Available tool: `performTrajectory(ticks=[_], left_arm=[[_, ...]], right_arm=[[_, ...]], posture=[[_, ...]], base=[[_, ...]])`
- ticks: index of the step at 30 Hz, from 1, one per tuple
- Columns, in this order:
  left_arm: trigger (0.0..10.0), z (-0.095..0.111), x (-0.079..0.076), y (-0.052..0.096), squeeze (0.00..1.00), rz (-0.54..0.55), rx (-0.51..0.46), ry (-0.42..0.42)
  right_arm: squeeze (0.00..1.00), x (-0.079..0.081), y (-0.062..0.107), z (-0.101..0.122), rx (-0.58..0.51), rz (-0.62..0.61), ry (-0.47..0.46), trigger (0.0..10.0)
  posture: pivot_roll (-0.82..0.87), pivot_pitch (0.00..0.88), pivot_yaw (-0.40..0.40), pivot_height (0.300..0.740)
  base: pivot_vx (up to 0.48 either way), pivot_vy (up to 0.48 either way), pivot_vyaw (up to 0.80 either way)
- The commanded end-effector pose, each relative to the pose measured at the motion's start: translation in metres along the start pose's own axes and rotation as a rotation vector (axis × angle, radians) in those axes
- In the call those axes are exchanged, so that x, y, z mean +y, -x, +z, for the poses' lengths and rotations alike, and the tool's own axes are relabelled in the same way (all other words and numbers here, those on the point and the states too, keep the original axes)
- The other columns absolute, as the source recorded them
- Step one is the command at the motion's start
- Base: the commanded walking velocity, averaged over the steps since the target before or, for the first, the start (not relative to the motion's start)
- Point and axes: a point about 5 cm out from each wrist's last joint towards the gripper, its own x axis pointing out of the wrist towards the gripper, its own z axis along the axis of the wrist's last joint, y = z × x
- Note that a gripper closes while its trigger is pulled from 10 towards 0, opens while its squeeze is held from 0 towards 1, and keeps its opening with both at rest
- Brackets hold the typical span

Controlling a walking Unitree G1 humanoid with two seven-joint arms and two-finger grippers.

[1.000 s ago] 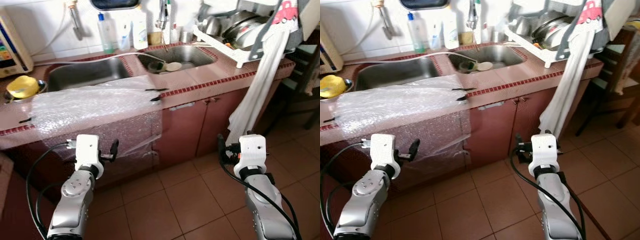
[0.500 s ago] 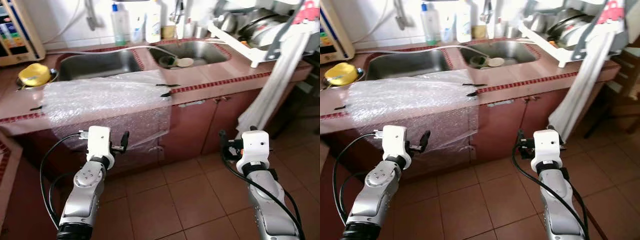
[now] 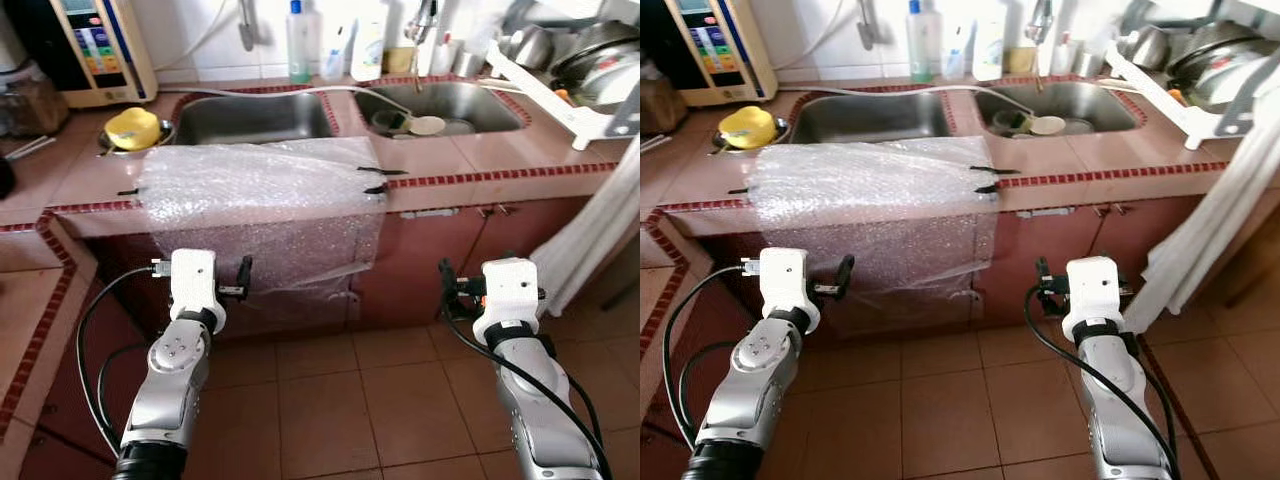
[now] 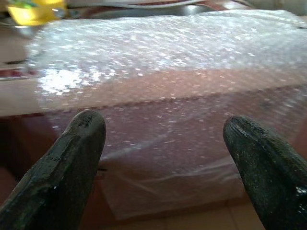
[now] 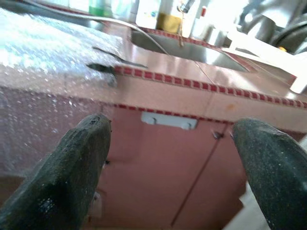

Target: Kitchen organization

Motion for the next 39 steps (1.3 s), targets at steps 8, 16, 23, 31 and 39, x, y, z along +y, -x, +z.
performTrajectory(ticks=[8, 16, 23, 31, 39], left_arm=[[10.0, -0.0027, 0.0056, -0.0008, 0.00, 0.024, 0.012, -0.018], [10.0, -0.0042, 0.0053, -0.0004, 0.00, 0.023, 0.019, -0.016], [10.0, -0.0049, 0.0055, 0.0001, 0.00, 0.022, 0.024, -0.016], [10.0, -0.0049, 0.0055, 0.0002, 0.00, 0.021, 0.021, -0.027], [10.0, 0.0045, 0.0028, -0.0025, 0.00, 0.029, -0.044, -0.057]], right_arm=[[0.00, 0.0014, -0.0025, 0.0000, -0.007, 0.009, -0.027, 10.0], [0.00, 0.0013, -0.0019, -0.0007, -0.004, 0.009, -0.031, 10.0], [0.00, 0.0016, -0.0018, -0.0009, -0.004, 0.009, -0.032, 10.0], [0.00, 0.0012, -0.0007, -0.0018, 0.000, 0.002, -0.037, 10.0], [0.00, -0.0004, -0.0002, -0.0012, -0.010, -0.007, -0.035, 10.0]], posture=[[0.00, 0.000, 0.026, 0.740], [0.00, 0.000, 0.024, 0.740], [0.00, 0.000, 0.026, 0.740], [0.00, 0.000, 0.029, 0.740], [0.00, 0.000, 0.031, 0.740]], base=[[0.000, 0.000, 0.40], [0.000, 0.297, 0.00], [0.000, 0.386, 0.00], [0.000, 0.276, 0.00], [0.000, 0.000, 0.00]])
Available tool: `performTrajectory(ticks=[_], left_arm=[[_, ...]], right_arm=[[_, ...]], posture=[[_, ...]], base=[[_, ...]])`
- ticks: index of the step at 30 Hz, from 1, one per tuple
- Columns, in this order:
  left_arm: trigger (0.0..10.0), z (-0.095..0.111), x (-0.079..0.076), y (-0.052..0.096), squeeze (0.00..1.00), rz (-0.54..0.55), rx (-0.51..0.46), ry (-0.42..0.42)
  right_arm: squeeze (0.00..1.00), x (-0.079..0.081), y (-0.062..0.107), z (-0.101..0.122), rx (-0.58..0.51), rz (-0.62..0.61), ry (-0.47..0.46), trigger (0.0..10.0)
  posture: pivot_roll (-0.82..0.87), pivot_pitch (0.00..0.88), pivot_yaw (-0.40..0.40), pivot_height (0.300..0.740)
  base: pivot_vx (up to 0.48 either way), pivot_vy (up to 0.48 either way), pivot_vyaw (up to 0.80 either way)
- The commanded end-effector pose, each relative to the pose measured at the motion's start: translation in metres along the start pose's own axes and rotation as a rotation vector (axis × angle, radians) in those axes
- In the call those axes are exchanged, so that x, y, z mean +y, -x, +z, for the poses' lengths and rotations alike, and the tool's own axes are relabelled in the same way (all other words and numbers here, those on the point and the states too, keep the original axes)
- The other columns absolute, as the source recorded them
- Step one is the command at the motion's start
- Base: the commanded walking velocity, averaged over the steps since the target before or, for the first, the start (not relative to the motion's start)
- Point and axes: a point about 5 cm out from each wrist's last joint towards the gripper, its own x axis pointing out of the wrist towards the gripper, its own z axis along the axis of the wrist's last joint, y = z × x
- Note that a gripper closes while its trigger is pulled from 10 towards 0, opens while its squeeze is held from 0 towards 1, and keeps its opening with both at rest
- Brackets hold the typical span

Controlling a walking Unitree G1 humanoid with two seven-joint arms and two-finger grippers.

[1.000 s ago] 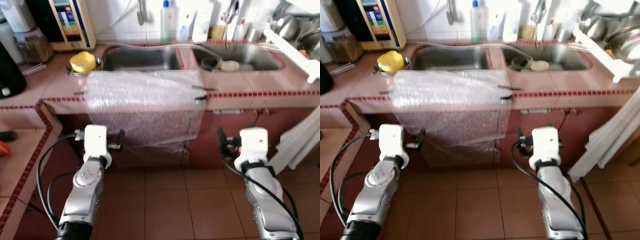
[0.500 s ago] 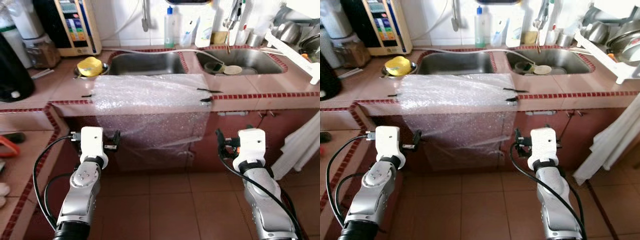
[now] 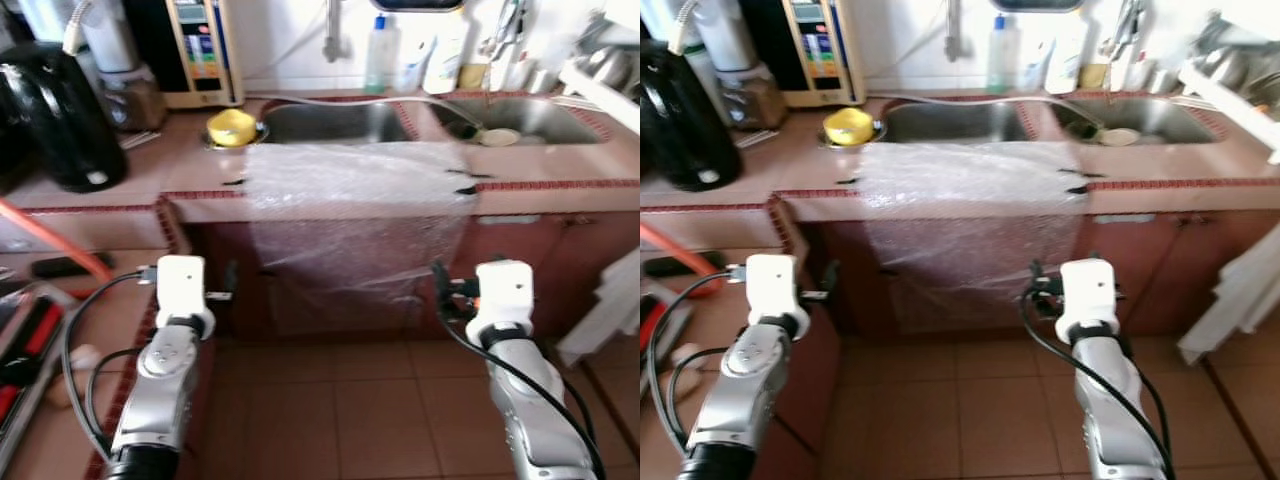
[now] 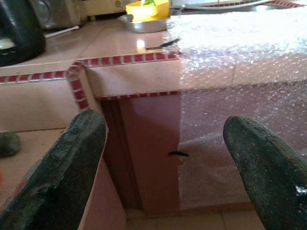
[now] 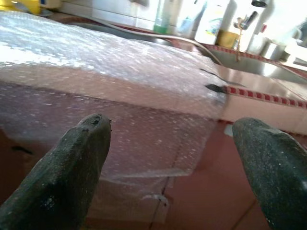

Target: Kitchen organization

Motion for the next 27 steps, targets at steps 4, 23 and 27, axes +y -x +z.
performTrajectory(ticks=[4, 23, 27], left_arm=[[10.0, 0.015, -0.003, -0.005, 0.00, -0.021, -0.061, 0.014], [10.0, 0.022, -0.012, -0.007, 0.00, -0.102, -0.095, 0.067], [10.0, 0.022, -0.014, -0.007, 0.00, -0.117, -0.099, 0.069]], right_arm=[[0.00, -0.003, -0.003, 0.011, -0.056, -0.012, 0.017, 10.0], [0.00, 0.003, -0.008, 0.022, -0.110, -0.003, 0.049, 10.0], [0.00, 0.004, -0.008, 0.023, -0.115, 0.000, 0.051, 10.0]], posture=[[0.00, 0.000, 0.031, 0.740], [0.00, 0.000, 0.033, 0.740], [0.00, 0.000, 0.035, 0.740]], base=[[0.000, 0.000, 0.00], [0.120, 0.000, 0.00], [0.361, 0.000, 0.00]])
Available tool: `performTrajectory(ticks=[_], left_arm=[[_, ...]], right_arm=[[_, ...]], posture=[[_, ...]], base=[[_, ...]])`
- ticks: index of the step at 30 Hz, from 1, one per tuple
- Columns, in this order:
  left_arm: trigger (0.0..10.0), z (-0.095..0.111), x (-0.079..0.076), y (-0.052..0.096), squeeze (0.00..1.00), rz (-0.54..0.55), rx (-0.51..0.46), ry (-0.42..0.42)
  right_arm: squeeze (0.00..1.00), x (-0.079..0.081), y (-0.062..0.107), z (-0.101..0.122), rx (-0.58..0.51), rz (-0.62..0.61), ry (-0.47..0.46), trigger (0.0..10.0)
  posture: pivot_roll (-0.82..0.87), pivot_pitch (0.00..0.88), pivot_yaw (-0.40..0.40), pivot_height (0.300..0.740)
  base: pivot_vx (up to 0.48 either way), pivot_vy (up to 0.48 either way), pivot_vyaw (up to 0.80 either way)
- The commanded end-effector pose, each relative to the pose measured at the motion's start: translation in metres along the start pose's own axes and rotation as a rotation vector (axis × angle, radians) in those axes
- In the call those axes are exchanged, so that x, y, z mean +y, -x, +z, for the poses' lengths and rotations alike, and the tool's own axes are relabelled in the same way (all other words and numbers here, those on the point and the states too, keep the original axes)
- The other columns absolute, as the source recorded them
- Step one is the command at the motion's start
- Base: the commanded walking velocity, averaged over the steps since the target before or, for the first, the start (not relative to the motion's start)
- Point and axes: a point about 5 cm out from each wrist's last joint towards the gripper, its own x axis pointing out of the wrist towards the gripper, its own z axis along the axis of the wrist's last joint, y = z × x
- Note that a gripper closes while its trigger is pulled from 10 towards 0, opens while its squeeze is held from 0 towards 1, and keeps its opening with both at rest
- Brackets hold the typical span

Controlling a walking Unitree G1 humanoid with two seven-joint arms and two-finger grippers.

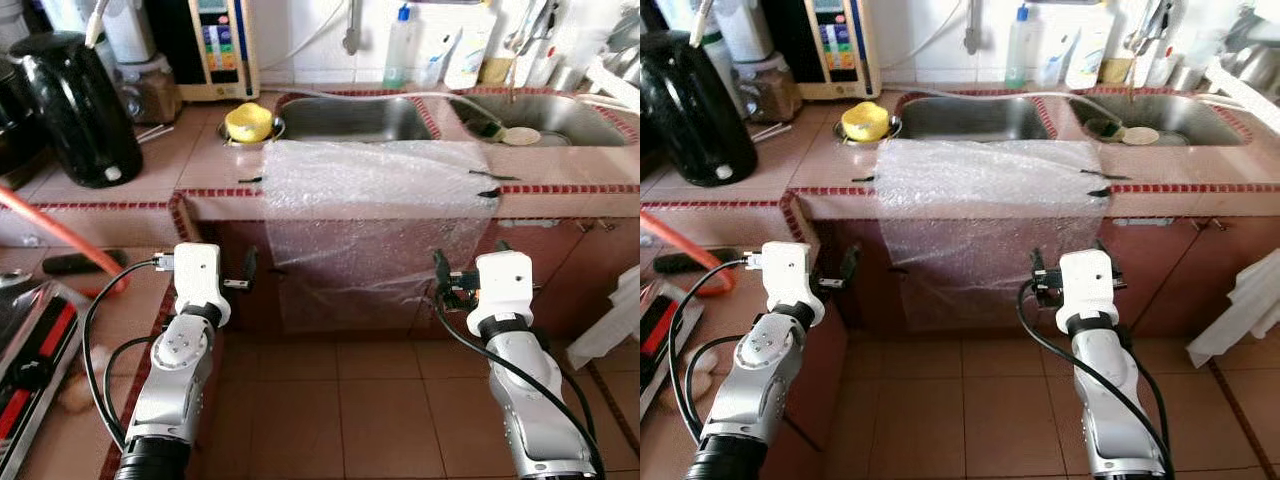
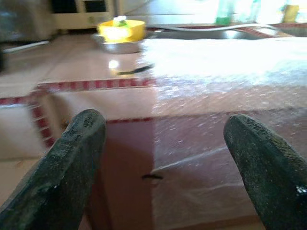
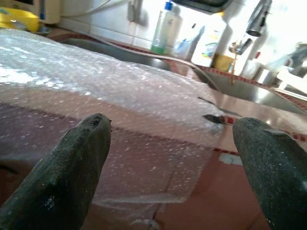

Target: Kitchen organization

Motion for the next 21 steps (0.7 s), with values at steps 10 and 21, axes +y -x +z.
performTrajectory(ticks=[10, 21], left_arm=[[10.0, 0.0063, -0.0065, -0.0015, 0.00, -0.037, -0.027, 0.007], [10.0, 0.0088, -0.0086, -0.0009, 0.00, -0.048, -0.035, 0.009]], right_arm=[[0.00, 0.0007, -0.0030, 0.0097, -0.043, 0.006, 0.006, 10.0], [0.00, 0.0035, -0.0038, 0.0162, -0.074, 0.023, 0.030, 10.0]], posture=[[0.00, 0.000, 0.029, 0.740], [0.00, 0.000, 0.027, 0.740]], base=[[0.392, 0.000, 0.00], [0.382, 0.000, 0.00]])
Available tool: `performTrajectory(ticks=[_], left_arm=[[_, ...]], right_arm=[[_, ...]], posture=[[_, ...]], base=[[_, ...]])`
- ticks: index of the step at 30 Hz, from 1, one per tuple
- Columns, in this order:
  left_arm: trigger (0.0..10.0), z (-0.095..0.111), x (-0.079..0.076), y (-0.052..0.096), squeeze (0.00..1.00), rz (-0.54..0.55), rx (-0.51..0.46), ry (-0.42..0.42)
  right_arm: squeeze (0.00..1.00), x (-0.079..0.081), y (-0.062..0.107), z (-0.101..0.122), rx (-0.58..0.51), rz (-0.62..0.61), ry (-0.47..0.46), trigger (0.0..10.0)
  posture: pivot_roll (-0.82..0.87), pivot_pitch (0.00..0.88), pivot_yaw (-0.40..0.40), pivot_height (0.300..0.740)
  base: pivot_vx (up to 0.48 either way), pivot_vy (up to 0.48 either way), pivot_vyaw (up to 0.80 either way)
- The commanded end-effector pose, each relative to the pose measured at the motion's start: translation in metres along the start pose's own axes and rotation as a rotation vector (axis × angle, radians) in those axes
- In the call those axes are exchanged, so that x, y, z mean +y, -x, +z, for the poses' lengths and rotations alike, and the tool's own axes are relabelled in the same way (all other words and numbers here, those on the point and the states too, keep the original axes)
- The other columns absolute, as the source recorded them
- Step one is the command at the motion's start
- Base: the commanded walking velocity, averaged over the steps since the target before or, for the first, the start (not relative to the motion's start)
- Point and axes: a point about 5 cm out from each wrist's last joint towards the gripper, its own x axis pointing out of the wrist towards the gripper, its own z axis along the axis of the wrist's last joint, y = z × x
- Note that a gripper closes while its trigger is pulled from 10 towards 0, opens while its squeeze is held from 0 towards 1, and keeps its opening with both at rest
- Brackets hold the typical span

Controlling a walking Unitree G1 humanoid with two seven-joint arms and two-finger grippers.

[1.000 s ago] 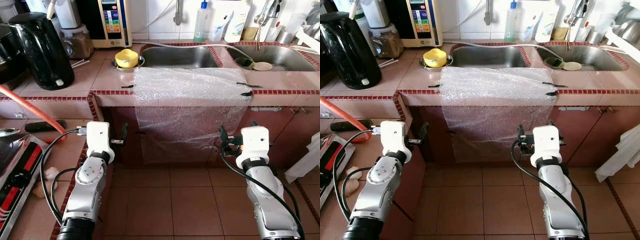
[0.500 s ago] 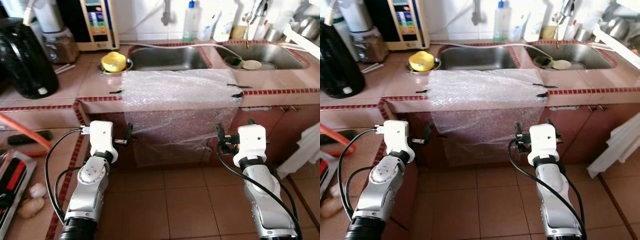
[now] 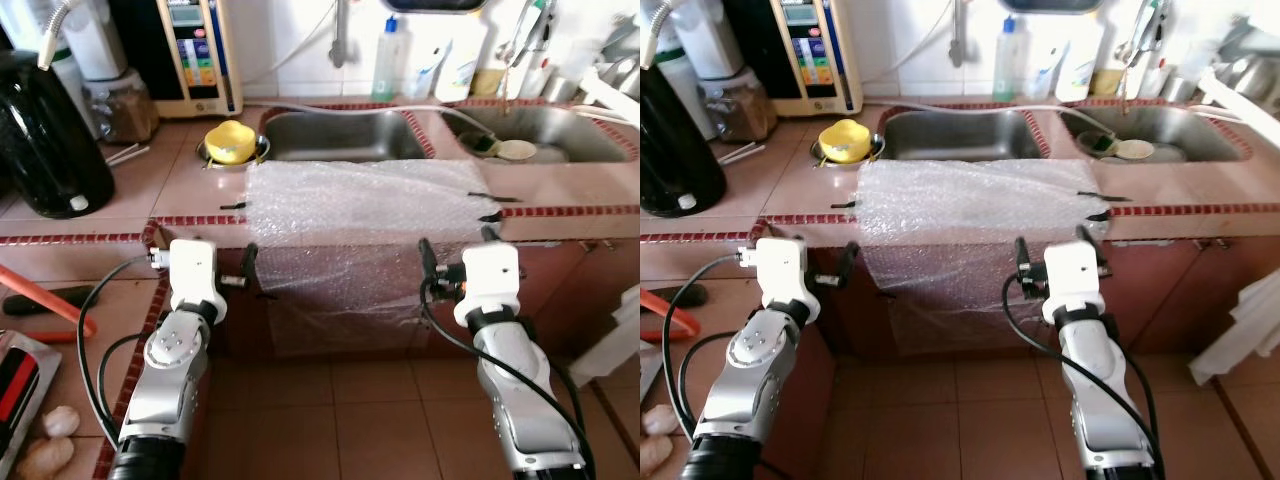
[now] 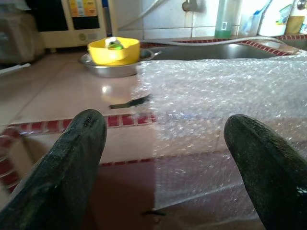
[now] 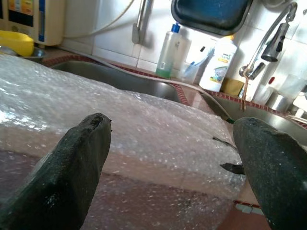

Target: Kitchen organization

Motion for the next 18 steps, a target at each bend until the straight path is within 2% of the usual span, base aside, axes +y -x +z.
performTrajectory(ticks=[1, 5, 11, 18], left_arm=[[10.0, 0.0032, -0.0070, -0.0022, 0.00, -0.021, -0.009, 0.007], [10.0, 0.0041, -0.0063, -0.0028, 0.00, 0.009, -0.015, 0.011], [10.0, 0.0074, -0.0077, -0.0036, 0.00, -0.002, -0.028, -0.005], [10.0, 0.0080, -0.0084, -0.0052, 0.00, -0.004, -0.029, 0.003]], right_arm=[[0.00, -0.0062, 0.0003, 0.0028, -0.010, -0.014, 0.016, 10.0], [0.00, -0.0059, 0.0005, 0.0027, -0.009, -0.010, 0.018, 10.0], [0.00, -0.0055, -0.0008, 0.0043, -0.014, -0.003, 0.024, 10.0], [0.00, -0.0068, -0.0021, 0.0055, -0.020, -0.003, 0.027, 10.0]], posture=[[0.00, 0.000, 0.026, 0.740], [0.00, 0.000, 0.021, 0.740], [0.00, 0.000, 0.016, 0.740], [0.00, 0.000, 0.015, 0.740]], base=[[0.360, 0.000, 0.00], [0.000, 0.000, 0.00], [0.000, 0.000, 0.00], [0.000, -0.336, 0.00]])
